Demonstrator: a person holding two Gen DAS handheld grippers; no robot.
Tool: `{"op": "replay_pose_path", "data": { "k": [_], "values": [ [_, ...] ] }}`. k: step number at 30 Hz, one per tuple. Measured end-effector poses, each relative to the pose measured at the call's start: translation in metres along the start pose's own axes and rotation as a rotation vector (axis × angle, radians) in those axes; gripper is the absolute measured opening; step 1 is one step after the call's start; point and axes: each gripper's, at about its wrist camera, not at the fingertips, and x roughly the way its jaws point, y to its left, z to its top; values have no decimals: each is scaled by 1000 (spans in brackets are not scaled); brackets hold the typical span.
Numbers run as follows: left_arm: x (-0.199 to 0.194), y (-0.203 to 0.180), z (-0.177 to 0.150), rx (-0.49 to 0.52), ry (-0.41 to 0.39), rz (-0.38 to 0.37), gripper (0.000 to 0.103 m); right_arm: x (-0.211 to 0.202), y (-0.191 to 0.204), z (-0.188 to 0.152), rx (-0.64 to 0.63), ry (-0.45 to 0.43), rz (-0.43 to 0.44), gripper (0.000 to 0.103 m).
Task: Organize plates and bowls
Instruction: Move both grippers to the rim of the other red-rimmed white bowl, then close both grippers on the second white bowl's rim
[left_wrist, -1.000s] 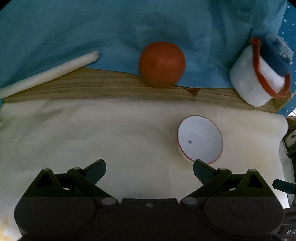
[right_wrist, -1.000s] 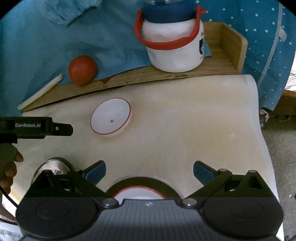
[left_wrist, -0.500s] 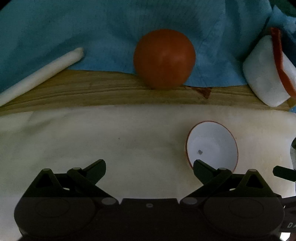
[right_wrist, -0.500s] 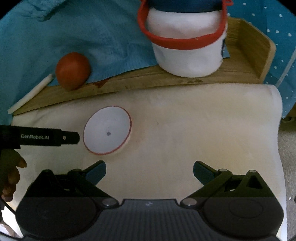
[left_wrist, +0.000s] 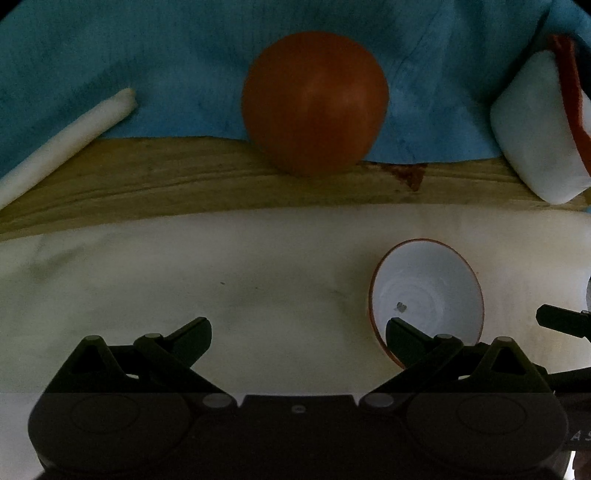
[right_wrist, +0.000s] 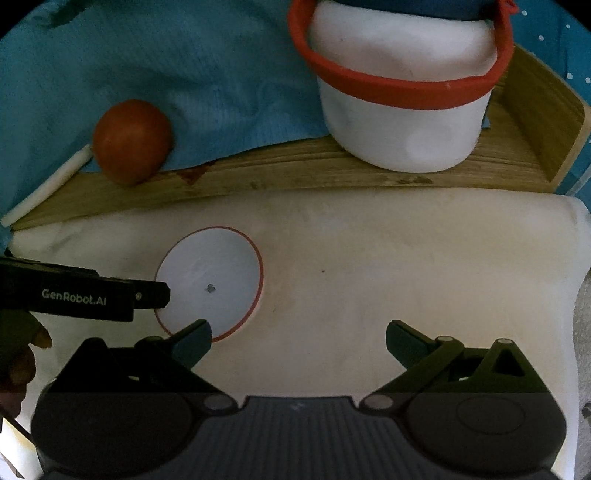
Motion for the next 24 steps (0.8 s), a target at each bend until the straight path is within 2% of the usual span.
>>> {"op": "replay_pose_path", "data": {
  "k": [3, 6, 10, 15, 17, 21, 23, 24],
  "values": [
    [4, 1, 4, 2, 8, -1, 100, 3, 1, 1, -8, -4, -8, 102],
    [4, -1, 5, 11, 8, 6, 100, 6, 2, 2, -14, -7, 2, 96],
    [5, -6, 9, 15, 10, -2, 94, 9, 4, 4, -24, -12, 24, 82],
    [-2, -4, 6, 22, 12, -24, 85, 12, 7, 4, -25, -4, 55, 79],
    [-3, -4, 6, 21, 13, -40, 77, 12, 6, 4, -11, -1, 69, 77],
    [-8, -8, 5, 13, 11, -95, 58, 13, 6, 4, 3, -8, 98, 61],
    [-8, -8, 5, 7, 7, -119, 49, 13, 5, 3, 14, -6, 110, 59],
    [-9, -8, 4, 8, 4, -123, 48, 13, 5, 3, 22, -3, 115, 59]
  ]
}}
